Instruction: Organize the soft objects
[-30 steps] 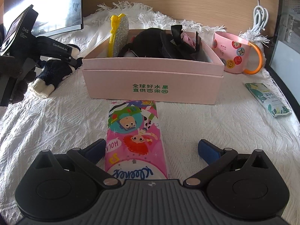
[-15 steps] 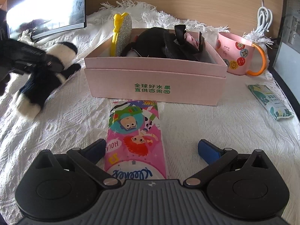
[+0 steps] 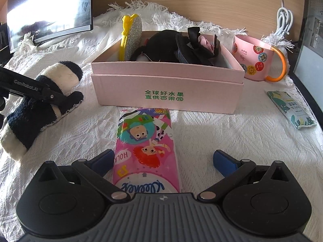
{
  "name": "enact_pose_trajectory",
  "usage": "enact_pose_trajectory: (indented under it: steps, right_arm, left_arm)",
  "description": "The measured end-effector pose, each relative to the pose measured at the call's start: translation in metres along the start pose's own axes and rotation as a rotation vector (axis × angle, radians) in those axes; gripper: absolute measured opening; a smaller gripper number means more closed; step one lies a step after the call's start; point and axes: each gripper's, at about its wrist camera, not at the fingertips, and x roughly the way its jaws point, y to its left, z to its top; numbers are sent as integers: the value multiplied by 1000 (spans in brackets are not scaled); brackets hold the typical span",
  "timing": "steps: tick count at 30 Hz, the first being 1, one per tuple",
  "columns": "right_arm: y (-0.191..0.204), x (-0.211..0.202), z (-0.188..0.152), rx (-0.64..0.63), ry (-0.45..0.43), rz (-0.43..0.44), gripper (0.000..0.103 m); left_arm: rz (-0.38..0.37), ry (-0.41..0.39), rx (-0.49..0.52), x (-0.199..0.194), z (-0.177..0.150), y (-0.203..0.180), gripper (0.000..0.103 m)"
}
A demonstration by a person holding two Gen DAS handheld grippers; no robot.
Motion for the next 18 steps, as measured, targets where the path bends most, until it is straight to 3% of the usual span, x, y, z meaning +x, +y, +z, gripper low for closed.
enact_pose_trajectory:
  steps: [4,7,12,15,16,18]
  right_arm:
    - [1,0,2,-9,12,2,102]
    - [4,-4,10,-57,27,55,94]
    - [8,-4,26,-84,-20,75,89]
    - [7,11,35,-76,42,112,60]
    - [7,14,37,-78,61,119,54]
    - [8,10,37,-101,54,115,51]
  left_arm:
    - [-13,-18,-25,-3,-1,7,60]
    - [-28,-24,-41,-8,-5,10,57]
    - [-48,-24,-52,-19,-15,12,55]
    - [-65,-17,-49,-29,-22,12,54]
    - [-70,-14,-42,-33,-25,11,53]
    - [-87,-11,-22,-42,-32,7,53]
